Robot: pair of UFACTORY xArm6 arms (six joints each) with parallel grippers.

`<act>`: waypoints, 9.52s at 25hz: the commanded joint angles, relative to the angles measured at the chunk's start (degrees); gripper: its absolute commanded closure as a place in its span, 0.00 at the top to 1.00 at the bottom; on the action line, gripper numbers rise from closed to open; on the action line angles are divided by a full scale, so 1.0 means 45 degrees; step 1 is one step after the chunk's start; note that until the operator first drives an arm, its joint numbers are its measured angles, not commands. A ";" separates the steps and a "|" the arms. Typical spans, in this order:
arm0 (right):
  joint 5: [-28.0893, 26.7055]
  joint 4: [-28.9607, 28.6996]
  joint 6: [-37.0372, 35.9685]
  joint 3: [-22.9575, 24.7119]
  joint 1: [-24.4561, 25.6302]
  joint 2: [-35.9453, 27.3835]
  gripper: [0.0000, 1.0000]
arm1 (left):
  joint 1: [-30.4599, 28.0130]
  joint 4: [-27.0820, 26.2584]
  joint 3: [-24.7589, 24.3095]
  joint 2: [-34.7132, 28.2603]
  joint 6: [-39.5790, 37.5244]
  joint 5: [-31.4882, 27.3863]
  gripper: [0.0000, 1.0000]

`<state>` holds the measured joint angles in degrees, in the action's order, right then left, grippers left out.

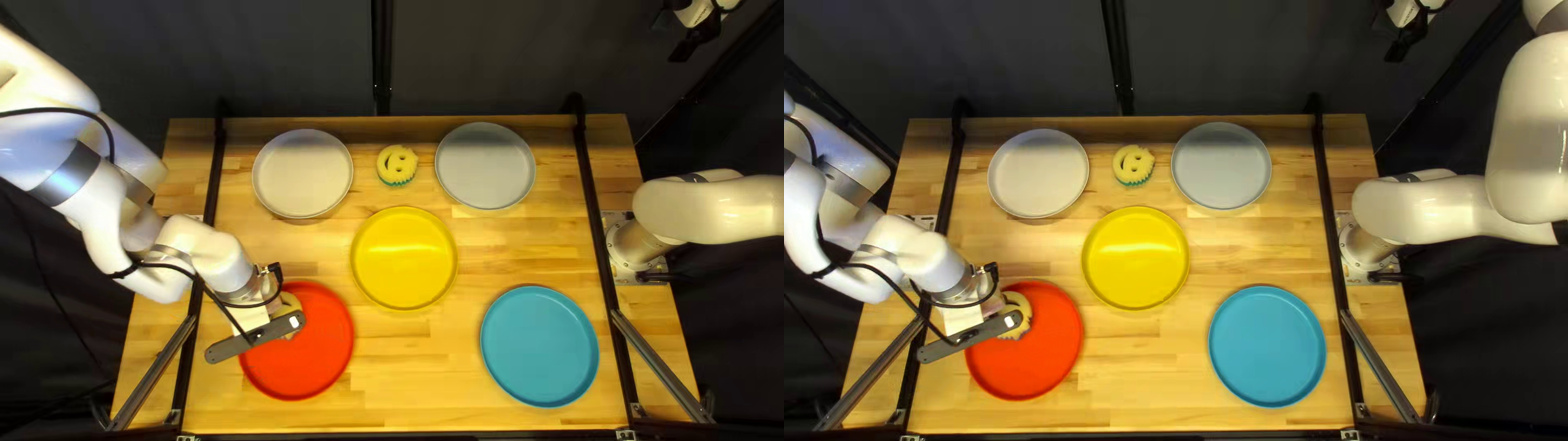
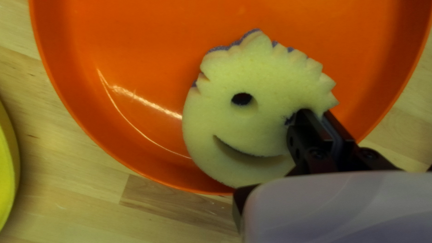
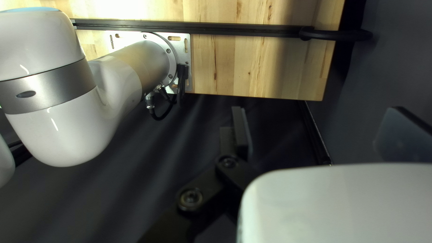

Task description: Pick up sponge and scrub the plate

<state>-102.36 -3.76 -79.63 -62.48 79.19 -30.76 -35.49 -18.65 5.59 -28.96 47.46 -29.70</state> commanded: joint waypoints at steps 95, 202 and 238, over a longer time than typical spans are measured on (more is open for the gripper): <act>0.0000 0.0000 0.0000 0.0000 0.0000 0.0000 1.00 | 0.9957 0.3672 0.6796 0.1977 -0.4695 -0.6383 0.00; 0.0000 0.0000 0.0000 0.0000 0.0000 0.0000 1.00 | 1.2806 0.1416 0.6248 0.5995 0.0295 -0.3015 0.00; 0.0000 0.0000 0.0000 0.0000 0.0000 0.0000 1.00 | 1.5350 0.2084 0.7886 0.7255 0.1294 -0.4044 0.00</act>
<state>-102.36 -3.76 -79.63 -62.48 79.19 -30.76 32.82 -9.49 38.92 1.17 52.75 -47.97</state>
